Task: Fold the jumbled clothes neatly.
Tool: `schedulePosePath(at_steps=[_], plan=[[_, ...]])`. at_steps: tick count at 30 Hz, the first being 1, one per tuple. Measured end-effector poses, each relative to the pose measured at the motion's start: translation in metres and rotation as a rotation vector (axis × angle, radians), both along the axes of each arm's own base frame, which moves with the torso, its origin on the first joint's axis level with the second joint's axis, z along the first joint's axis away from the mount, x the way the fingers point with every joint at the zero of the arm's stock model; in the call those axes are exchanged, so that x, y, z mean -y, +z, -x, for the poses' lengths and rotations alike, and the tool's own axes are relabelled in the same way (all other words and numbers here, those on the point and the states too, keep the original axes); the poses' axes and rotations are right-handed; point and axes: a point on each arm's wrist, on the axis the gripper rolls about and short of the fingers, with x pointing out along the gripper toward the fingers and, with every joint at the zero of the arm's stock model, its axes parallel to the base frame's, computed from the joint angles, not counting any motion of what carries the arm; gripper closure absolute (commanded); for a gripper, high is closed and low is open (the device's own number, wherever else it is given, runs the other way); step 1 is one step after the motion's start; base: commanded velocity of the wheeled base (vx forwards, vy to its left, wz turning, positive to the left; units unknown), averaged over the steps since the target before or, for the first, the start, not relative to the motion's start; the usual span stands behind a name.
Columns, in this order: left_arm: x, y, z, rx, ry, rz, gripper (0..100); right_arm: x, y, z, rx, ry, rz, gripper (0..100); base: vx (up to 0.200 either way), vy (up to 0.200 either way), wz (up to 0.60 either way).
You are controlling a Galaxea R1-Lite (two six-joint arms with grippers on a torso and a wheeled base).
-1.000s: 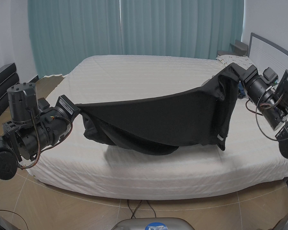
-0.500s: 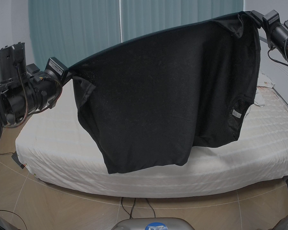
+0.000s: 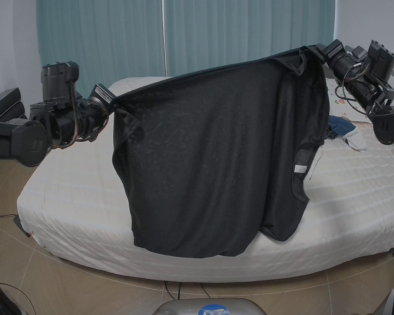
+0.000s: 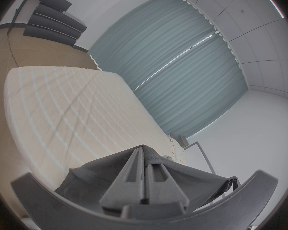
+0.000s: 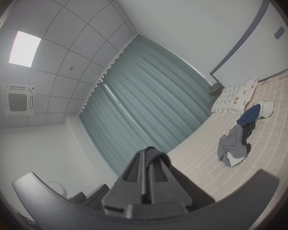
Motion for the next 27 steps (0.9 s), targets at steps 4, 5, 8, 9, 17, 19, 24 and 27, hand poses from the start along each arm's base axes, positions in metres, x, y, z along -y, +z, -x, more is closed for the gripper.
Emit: schedulePosePath(at_steps=[4,5,8,9,17,19,24,27], plan=[[0.000,-0.019,-0.031,-0.034,0.016,-0.007,100,-0.003,-0.021,-0.028,-0.012,-0.008,0.005,100,0.200,0.000,0.00],[0.000,-0.024,-0.037,-0.041,0.020,-0.009,100,-0.003,-0.028,-0.034,-0.025,-0.010,0.008,100,0.200,0.000,0.00],[0.003,-0.040,-0.058,-0.067,0.025,-0.014,100,-0.005,-0.048,-0.052,-0.051,-0.016,0.018,100,0.200,0.000,0.00],[0.003,-0.046,-0.065,-0.074,0.028,-0.015,100,-0.007,-0.057,-0.059,-0.062,-0.017,0.023,100,0.200,0.000,0.00],[0.011,-0.089,-0.105,-0.117,0.039,-0.027,100,-0.017,-0.123,-0.097,-0.166,-0.063,0.050,100,0.150,0.000,0.00],[0.013,-0.100,-0.112,-0.118,0.045,-0.029,100,-0.020,-0.139,-0.104,-0.179,-0.069,0.053,100,0.000,0.000,0.00],[0.021,-0.131,-0.126,-0.127,0.055,-0.038,100,-0.026,-0.183,-0.119,-0.243,-0.072,0.069,100,0.000,0.000,0.00],[0.027,-0.147,-0.130,-0.141,0.052,-0.043,100,-0.028,-0.203,-0.124,-0.267,-0.071,0.074,100,0.000,0.000,0.00]])
